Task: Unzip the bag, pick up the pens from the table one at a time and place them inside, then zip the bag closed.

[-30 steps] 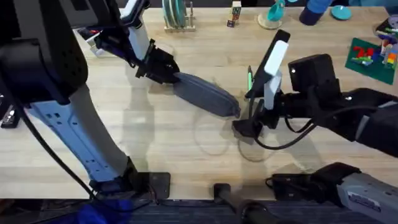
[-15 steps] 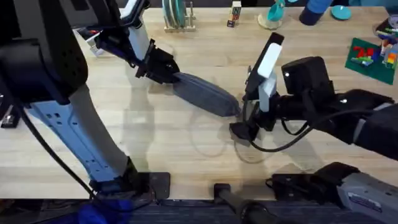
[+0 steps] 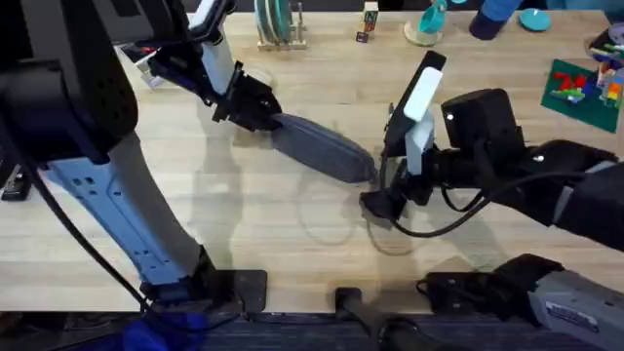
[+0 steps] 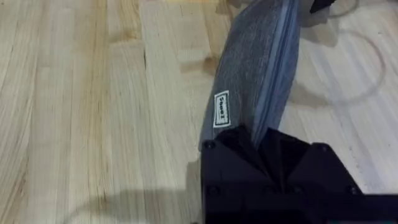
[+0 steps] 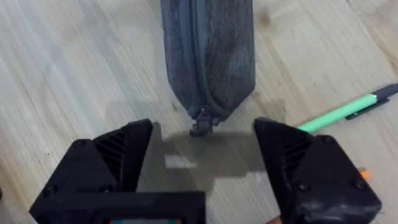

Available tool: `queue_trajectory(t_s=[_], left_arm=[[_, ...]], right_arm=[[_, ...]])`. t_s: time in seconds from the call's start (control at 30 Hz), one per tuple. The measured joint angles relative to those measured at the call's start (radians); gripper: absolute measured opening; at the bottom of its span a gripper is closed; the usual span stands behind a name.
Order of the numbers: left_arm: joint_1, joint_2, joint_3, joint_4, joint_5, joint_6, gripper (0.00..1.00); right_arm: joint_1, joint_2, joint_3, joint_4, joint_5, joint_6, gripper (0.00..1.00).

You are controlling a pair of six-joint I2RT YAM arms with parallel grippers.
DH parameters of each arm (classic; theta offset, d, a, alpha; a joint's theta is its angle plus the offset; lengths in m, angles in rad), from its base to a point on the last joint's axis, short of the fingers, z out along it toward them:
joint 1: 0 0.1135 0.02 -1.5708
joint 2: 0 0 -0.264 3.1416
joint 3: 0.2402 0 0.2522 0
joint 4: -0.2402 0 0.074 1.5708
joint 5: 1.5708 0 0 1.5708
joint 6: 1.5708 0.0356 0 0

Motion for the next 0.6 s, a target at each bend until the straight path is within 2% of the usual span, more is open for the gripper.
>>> queue_trajectory(t_s=[0.33, 0.37, 0.4, 0.57, 0.6], left_arm=[[0.000, 0.000, 0.000, 0.000, 0.000, 0.000, 0.042], [0.000, 0.000, 0.000, 0.000, 0.000, 0.000, 0.042], [0.000, 0.000, 0.000, 0.000, 0.000, 0.000, 0.042], [0.000, 0.000, 0.000, 0.000, 0.000, 0.000, 0.042], [0.000, 0.000, 0.000, 0.000, 0.000, 0.000, 0.042]], right_arm=[[0.000, 0.000, 0.000, 0.000, 0.000, -0.001, 0.989], [0.000, 0.000, 0.000, 0.000, 0.000, -0.001, 0.904], [0.001, 0.000, 0.000, 0.001, 0.000, 0.003, 0.777], [0.001, 0.000, 0.000, 0.000, 0.000, 0.007, 0.082], [0.001, 0.000, 0.000, 0.001, 0.000, 0.007, 0.051]])
